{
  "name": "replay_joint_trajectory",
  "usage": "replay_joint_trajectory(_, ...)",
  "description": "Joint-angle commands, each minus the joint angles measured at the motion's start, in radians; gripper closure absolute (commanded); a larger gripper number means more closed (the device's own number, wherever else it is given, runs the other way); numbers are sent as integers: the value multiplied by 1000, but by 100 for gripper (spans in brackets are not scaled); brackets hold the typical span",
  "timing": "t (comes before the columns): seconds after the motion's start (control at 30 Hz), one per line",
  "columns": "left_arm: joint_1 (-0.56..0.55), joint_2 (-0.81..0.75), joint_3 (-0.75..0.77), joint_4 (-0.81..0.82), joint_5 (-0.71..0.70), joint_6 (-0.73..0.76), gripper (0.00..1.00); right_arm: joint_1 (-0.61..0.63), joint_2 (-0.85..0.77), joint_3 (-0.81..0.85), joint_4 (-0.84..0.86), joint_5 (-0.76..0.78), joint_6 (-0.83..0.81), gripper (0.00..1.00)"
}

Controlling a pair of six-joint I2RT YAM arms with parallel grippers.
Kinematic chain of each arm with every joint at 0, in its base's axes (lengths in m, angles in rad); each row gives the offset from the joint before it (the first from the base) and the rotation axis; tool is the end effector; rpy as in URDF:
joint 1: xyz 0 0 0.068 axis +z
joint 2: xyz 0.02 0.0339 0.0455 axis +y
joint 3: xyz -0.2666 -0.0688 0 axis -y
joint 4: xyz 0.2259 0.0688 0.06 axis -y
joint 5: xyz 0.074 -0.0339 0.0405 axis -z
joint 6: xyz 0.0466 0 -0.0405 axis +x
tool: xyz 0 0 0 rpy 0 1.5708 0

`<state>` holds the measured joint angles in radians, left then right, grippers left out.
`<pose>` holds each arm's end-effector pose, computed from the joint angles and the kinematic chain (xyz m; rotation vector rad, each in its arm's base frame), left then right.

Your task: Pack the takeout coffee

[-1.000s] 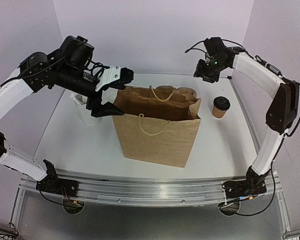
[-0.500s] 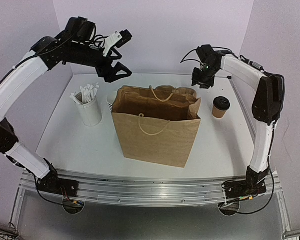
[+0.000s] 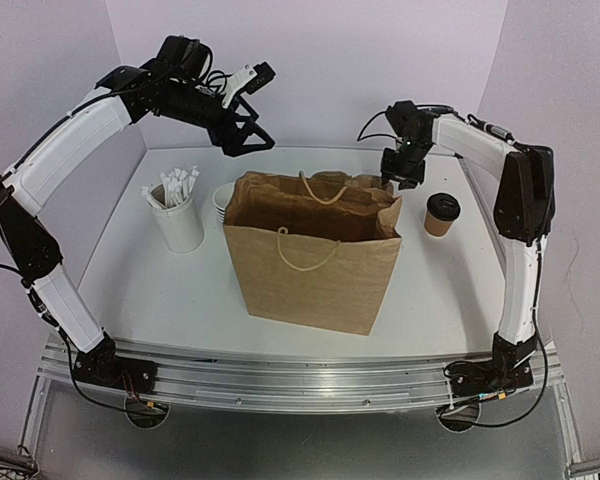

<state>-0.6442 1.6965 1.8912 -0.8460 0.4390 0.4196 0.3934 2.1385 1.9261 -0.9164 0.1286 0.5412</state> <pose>0.2726 -0.2295 0.4101 1.3276 1.7760 -0.6109 0.4163 0.1663 0.2406 0.2372 2.6777 0.1175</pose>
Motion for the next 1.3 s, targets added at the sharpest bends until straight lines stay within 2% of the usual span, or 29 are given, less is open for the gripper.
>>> replay_joint_trajectory(0.0,12,54,78,4,155,-5,9,18,-34,72,-18,29,-18,59)
replay_joint_trajectory(0.13,12,154,206,-137,261,44,11,33,-67,60,-13,35,-5,56)
replay_joint_trajectory(0.3,12,273,369,-300,299,102,14,62,-49,101,-1,-36,-6,50)
replay_joint_trajectory(0.4,15,286,405,-359,328,123,15,64,-42,119,2,-55,0,50)
replay_joint_trajectory(0.53,82,237,387,-289,417,55,14,65,-37,126,8,-70,5,49)
replay_joint_trajectory(0.67,81,199,414,-383,451,166,10,67,-34,115,11,-75,12,48)
replay_joint_trajectory(0.8,50,208,438,-522,441,250,6,68,-35,104,16,-72,17,46)
replay_joint_trajectory(0.93,16,193,388,-558,376,341,6,71,-36,104,17,-72,11,45)
replay_joint_trajectory(1.13,-39,176,297,-489,279,352,10,84,-52,85,19,-66,17,45)
replay_joint_trajectory(1.27,-100,155,196,-414,127,367,18,88,-65,64,19,-64,16,45)
